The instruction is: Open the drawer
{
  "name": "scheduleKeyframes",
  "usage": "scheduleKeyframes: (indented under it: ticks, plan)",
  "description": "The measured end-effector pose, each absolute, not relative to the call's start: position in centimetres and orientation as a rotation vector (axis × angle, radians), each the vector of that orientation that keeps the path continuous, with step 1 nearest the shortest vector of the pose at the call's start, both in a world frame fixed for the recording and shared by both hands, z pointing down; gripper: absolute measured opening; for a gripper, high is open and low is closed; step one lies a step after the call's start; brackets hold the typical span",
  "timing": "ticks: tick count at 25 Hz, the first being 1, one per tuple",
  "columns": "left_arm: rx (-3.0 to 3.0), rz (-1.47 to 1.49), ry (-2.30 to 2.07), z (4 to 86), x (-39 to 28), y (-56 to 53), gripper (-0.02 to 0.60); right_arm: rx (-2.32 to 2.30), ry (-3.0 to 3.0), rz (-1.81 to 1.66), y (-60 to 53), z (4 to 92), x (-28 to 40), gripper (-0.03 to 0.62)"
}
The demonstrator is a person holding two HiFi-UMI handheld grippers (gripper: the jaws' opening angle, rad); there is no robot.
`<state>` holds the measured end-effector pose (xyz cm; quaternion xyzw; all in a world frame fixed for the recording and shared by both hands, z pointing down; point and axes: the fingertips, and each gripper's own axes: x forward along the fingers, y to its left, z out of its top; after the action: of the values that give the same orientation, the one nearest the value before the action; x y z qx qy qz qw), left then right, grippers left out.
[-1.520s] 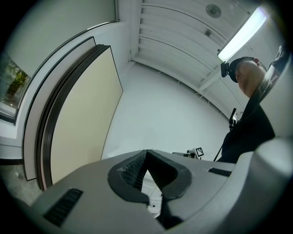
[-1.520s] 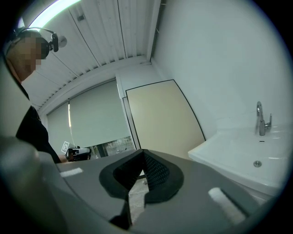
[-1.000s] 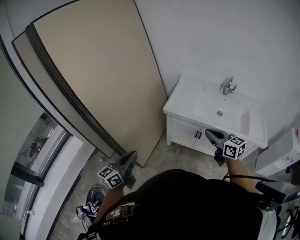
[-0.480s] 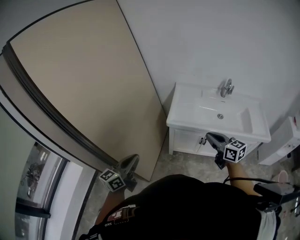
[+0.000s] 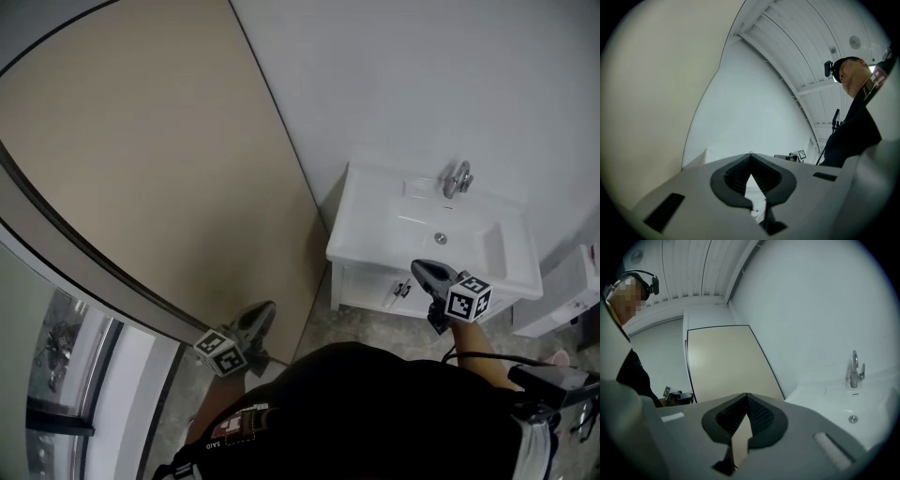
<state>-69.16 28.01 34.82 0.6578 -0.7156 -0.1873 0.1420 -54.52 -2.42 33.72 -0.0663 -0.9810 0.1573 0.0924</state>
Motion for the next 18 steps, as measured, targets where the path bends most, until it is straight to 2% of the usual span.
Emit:
scheduleKeyframes:
  ticks: [10,18]
  plan:
    - [1.881,-0.555,-2.147,32.5,-72.1,15.5,0.000,-0.319,-2.912,0.422,-14.5,31.9,-60.1,0.002]
    - [1.926,-0.560,-2.083,33.0,-73.6,5.3,0.000,-0.259,-2.919,0.440,-24.0,32.3,-60.8,0.002]
